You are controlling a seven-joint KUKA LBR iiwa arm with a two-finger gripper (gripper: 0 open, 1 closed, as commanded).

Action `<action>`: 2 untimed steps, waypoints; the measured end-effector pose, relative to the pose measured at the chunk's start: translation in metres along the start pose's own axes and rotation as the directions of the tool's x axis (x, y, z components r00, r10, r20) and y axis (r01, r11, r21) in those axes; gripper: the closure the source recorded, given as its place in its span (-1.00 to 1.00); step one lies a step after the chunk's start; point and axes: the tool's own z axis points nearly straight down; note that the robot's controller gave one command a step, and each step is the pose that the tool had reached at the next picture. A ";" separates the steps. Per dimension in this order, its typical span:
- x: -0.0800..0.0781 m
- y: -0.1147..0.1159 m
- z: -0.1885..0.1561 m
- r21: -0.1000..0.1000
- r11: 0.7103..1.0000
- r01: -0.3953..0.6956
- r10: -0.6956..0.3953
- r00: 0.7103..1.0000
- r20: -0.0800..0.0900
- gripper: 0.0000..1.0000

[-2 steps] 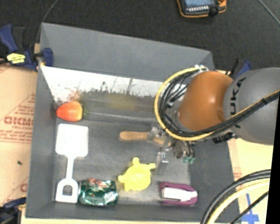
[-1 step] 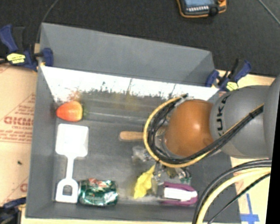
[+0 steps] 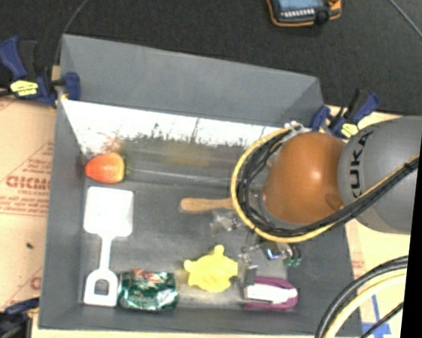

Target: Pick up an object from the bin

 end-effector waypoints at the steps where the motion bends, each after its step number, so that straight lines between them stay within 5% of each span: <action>1: 0.001 0.002 0.046 -0.006 0.998 0.059 -0.059 0.998 -0.012 -1.00; 2: -0.003 0.005 0.054 0.001 0.975 0.222 -0.222 0.975 -0.001 -1.00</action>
Offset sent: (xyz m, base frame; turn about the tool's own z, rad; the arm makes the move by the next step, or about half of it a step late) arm 0.0016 0.0056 -0.0544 -0.2253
